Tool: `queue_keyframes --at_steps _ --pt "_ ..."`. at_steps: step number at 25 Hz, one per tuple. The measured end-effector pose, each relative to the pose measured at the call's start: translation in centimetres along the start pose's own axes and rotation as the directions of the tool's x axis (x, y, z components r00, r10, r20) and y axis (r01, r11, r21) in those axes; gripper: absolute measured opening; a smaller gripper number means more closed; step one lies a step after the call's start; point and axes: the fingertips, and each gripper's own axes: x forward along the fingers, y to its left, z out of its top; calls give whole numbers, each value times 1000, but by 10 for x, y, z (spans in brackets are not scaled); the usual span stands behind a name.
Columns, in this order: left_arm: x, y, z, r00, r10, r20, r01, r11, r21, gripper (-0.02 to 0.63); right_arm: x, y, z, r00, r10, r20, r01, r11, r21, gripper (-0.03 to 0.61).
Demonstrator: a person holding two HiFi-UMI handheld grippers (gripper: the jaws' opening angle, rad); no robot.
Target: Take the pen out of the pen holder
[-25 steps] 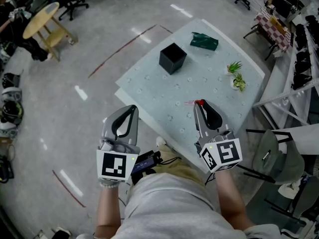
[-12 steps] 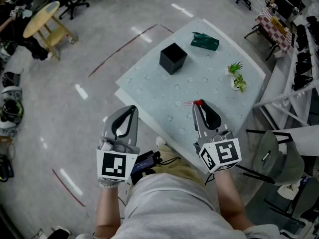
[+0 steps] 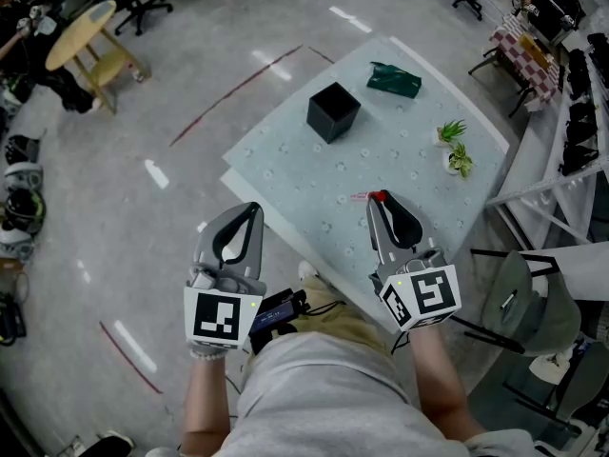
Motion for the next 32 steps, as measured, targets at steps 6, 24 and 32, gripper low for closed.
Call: queue_keyframes --at_steps 6,24,32 --pt "0 1 -1 1000 3 -5 -3 1000 -3 0 2 1 1 1000 4 -6 -5 1000 -10 63" --pt "5 2 -1 1000 -1 -11 1 1000 11 0 10 2 3 1000 27 -7 -27 1000 -14 64" --pt "8 1 -3 1000 -3 -9 3 1000 12 0 12 0 1 999 31 -9 -31 999 -19 63"
